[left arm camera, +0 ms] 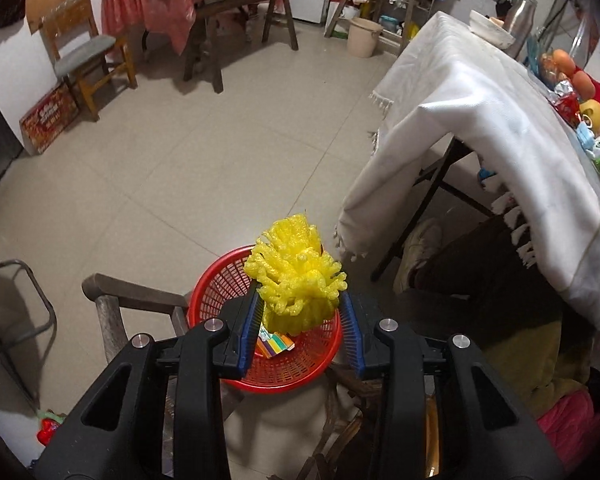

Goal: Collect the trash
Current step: 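Carry both nets over the red wastebasket and open both tools to drop them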

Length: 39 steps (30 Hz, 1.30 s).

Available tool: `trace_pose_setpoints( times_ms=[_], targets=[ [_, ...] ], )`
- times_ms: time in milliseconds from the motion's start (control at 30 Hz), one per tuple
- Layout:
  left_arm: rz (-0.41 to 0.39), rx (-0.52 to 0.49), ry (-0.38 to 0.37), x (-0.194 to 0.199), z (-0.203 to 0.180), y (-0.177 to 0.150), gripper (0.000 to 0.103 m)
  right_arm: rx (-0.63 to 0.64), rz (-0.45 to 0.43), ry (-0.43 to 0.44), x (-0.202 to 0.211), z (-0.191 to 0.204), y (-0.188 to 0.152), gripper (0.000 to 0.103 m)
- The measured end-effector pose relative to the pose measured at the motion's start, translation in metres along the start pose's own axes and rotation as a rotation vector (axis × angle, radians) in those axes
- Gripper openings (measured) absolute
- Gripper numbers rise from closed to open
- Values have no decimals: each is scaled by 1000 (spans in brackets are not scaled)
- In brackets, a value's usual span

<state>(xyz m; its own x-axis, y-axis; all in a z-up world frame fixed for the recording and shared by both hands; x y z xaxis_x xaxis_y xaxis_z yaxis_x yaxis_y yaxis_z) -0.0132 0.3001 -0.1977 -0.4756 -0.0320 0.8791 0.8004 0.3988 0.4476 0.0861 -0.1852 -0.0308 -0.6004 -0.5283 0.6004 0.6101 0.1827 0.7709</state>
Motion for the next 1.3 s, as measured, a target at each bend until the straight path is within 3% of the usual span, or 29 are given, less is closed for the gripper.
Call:
trace_pose_setpoints(
  times_ms=[33,133,167,300,433,600,833,1033,1133,1200,1300],
  targets=[
    [5,1,0,-2,2,-1,45,6,8,7,-2,5,0,25],
    [0,12,13,-4,3,-2,77,33,37,35,-11,24,-1,25],
    [-12,12,25,-3,6,-2,80,42,47,44,-13,31,-2,25],
    [-33,12,39,1,11,2,81,73,77,72,-21,51,-5,25],
    [-72,36,57,11,21,9,89,110,113,107,-30,74,-9,25],
    [-125,57,88,29,33,22,92,155,192,199,-50,110,-19,25],
    [-214,72,175,55,56,34,96,276,327,343,-84,188,-41,25],
    [-242,146,180,69,83,41,96,372,423,435,-118,249,-55,26],
    [-254,184,187,76,99,43,96,420,462,474,-140,281,-61,31],
    [-261,204,193,80,107,43,96,449,470,468,-153,293,-62,42],
    [-270,212,195,85,114,42,96,426,468,470,-158,292,-56,47]
  ],
)
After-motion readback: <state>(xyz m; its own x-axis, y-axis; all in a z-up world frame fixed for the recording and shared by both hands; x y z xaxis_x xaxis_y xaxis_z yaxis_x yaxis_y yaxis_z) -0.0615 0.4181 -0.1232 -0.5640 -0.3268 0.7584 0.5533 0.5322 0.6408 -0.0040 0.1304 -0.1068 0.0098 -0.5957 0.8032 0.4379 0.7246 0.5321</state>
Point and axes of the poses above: each gripper's, at about its wrist camera, not at the fingertips, and x roughly against the way its jaws point, z to its left, y to its top, the point moved 5 cm from there along -x, roughly the way its jaws point, and after that the axes turned 5 degrees about x, right-handed, at the moved point
